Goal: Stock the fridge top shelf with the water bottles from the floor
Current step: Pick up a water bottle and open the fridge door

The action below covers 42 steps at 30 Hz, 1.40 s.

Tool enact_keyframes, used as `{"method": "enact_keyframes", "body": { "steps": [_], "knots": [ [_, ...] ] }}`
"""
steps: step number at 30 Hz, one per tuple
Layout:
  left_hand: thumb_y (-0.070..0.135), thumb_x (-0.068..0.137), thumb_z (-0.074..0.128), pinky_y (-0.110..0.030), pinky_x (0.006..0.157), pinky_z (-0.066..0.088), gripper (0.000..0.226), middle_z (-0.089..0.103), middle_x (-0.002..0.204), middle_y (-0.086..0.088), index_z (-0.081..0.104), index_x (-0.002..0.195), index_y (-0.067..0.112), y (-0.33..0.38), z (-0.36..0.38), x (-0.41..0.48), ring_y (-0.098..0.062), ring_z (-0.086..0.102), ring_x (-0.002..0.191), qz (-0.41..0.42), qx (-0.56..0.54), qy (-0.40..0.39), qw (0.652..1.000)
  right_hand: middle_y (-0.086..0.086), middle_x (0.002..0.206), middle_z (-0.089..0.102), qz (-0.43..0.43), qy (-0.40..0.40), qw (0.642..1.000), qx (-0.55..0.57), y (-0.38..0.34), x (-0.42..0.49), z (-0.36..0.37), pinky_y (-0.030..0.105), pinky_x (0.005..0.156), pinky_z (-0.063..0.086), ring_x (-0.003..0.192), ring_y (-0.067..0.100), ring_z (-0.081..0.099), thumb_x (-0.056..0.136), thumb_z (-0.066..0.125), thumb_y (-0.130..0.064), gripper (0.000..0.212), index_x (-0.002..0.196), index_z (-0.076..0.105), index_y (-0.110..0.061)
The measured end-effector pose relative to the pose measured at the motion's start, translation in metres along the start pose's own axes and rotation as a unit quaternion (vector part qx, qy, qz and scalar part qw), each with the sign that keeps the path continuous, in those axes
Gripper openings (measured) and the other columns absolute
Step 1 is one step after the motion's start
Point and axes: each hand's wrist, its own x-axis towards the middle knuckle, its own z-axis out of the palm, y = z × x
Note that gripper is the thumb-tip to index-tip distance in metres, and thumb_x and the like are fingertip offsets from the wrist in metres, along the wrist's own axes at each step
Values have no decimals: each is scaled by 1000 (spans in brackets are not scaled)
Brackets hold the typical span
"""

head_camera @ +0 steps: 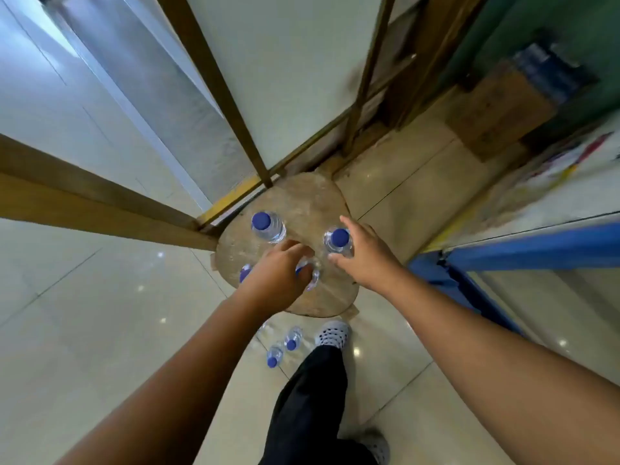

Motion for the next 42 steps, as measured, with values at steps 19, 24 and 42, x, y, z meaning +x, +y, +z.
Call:
{"method": "enact_keyframes", "body": {
  "steps": [19,24,42],
  "knots": [
    [31,92,51,-27,93,44,32,59,125,1,55,122,21,85,-45,8,-17,58,109,77,0,-6,997,2,118,66,-32,240,966,93,-7,-98,-93,33,88,53,107,18,63,83,67,-36,50,127,52,-20],
    [33,92,50,-22,85,40,32,59,120,8,55,123,25,185,-80,-4,-9,55,101,173,24,7,985,-11,102,63,-42,346,921,175,-27,-181,-175,24,80,55,91,8,62,77,66,-44,47,117,56,-22],
    [26,89,58,-14,59,46,29,59,101,6,50,116,22,542,-182,-122,-7,59,71,493,-141,100,852,-4,74,59,-256,639,684,241,-124,-471,-428,28,71,48,70,6,54,85,67,-26,10,81,60,-21]
  ]
}}
